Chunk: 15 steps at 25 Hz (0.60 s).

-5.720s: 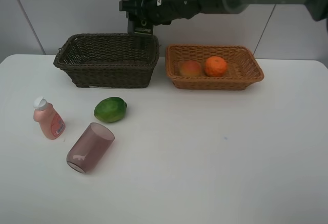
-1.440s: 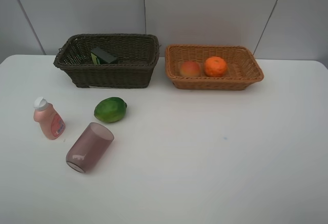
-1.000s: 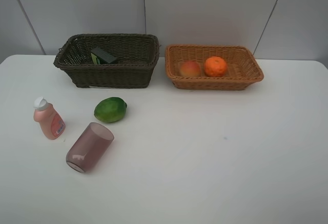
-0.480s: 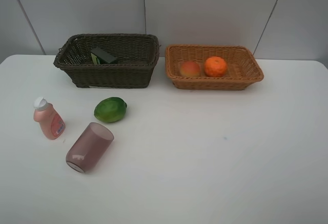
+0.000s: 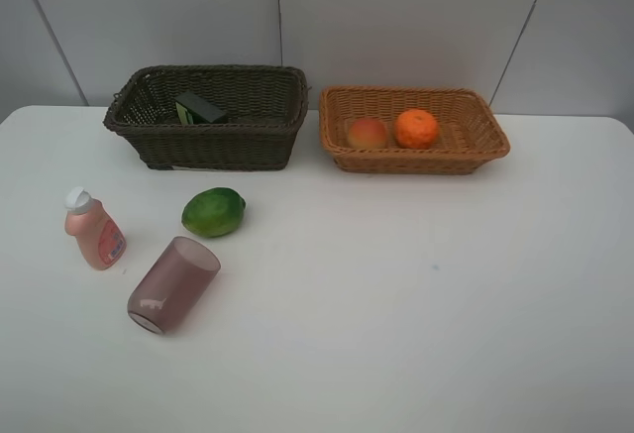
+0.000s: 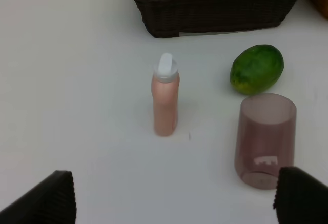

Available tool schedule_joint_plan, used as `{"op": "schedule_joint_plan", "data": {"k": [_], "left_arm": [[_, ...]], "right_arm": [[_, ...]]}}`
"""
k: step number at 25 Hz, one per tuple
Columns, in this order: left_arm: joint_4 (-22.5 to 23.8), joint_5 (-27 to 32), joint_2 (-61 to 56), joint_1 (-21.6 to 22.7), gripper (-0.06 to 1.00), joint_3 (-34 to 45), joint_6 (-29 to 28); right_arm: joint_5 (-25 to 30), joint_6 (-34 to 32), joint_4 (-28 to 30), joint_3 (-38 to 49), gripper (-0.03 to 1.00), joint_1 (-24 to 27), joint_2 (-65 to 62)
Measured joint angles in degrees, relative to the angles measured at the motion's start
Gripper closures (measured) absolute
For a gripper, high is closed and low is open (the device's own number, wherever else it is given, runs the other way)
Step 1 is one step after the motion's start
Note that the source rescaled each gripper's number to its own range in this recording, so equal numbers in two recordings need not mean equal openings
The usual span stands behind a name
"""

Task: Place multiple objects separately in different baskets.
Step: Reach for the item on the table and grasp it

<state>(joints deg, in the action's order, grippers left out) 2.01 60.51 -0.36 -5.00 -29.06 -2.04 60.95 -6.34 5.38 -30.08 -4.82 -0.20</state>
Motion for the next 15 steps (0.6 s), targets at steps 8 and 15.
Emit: {"op": "schedule_joint_plan", "data": {"k": [8,15], "left_arm": [[3.9,-4.7,18.0,0.0,-0.06,-5.6,0.1],[3.5,-10.6,46.0,0.0,-0.06,-12.0,1.5]], "right_arm": [[0.0,0.0,0.0,0.0,0.18,0.0,0.0],[0.0,0.0,0.0,0.0,0.18,0.0,0.0]]}}
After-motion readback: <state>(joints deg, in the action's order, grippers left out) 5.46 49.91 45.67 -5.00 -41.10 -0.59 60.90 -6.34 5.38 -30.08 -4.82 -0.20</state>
